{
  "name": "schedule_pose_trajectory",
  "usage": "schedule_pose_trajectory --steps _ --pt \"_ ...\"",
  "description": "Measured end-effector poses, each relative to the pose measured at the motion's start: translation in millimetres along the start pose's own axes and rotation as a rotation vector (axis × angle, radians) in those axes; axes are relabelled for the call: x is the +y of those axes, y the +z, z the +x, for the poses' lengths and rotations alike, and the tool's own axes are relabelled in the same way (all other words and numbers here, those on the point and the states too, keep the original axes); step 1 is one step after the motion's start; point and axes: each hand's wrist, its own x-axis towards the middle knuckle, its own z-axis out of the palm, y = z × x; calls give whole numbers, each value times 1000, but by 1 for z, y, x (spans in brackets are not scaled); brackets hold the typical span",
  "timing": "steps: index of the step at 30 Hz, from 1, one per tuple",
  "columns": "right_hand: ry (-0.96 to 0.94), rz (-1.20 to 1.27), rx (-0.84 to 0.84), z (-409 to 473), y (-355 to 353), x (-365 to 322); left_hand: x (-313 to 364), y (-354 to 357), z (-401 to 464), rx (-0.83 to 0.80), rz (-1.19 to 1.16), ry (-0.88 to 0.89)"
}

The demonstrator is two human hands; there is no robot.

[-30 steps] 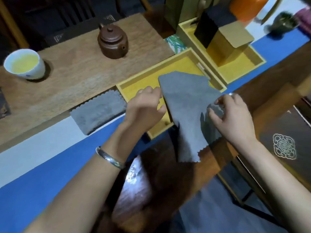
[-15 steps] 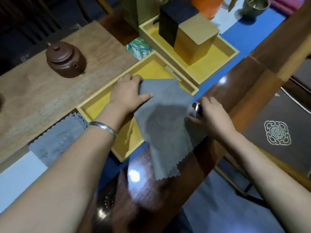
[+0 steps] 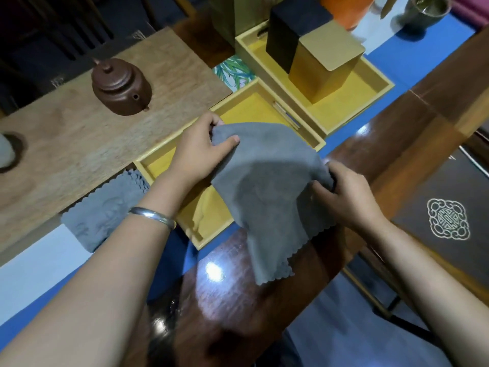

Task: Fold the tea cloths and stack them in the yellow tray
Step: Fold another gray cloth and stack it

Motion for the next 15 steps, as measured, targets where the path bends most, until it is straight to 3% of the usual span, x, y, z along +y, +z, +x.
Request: schedule_pose_trajectory --steps 5,15 --pt "-104 99 87 4 -29 -22 10 -36 -12 0 -268 -106" --pt "-413 233 106 -1 -86 -150 20 -170 -104 109 -345 -107"
